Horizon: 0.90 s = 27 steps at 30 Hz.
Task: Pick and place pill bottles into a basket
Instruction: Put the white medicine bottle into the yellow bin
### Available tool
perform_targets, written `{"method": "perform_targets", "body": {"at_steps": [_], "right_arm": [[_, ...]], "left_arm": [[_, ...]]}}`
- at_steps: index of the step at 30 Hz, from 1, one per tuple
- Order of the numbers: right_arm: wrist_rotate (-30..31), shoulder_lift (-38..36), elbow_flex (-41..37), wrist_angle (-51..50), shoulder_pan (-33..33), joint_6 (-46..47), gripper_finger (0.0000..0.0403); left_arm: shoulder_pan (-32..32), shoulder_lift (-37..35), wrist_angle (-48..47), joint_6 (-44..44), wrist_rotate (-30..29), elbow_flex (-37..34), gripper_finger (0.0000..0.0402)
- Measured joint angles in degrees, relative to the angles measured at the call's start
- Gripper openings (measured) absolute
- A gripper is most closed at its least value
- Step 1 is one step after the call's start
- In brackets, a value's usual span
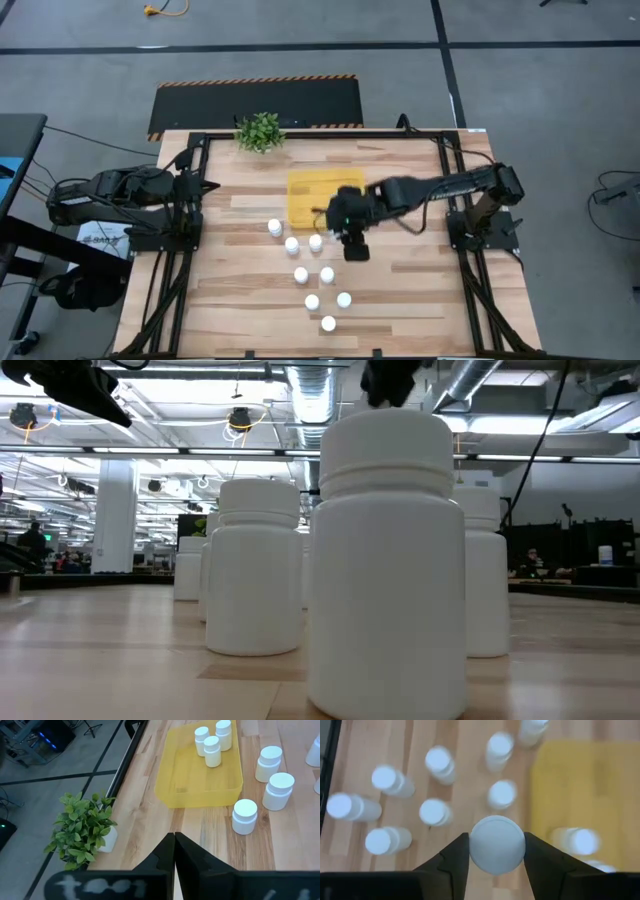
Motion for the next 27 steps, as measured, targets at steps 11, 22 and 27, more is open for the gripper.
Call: {"method": "perform_targets", "body": {"at_steps": [11, 22, 27], "right_arm": [[-0.1, -0.1, 12.0, -9.1, -12.3, -4.3, 0.0151], [-6.5, 0.0, 9.0, -5.4, -22.9, -12.7, 0.0157], [-8.6, 0.0, 5.0, -3.4, -26.6, -17.0, 0.0151]], "left_arm": [[0.0, 0.0, 0.0, 0.0, 0.0, 0.0, 0.0000], [0.0, 0.0, 0.0, 0.0, 0.0, 0.0, 0.0000], [0.0, 0.0, 0.0, 0.0, 0.0, 0.0, 0.0000]]}}
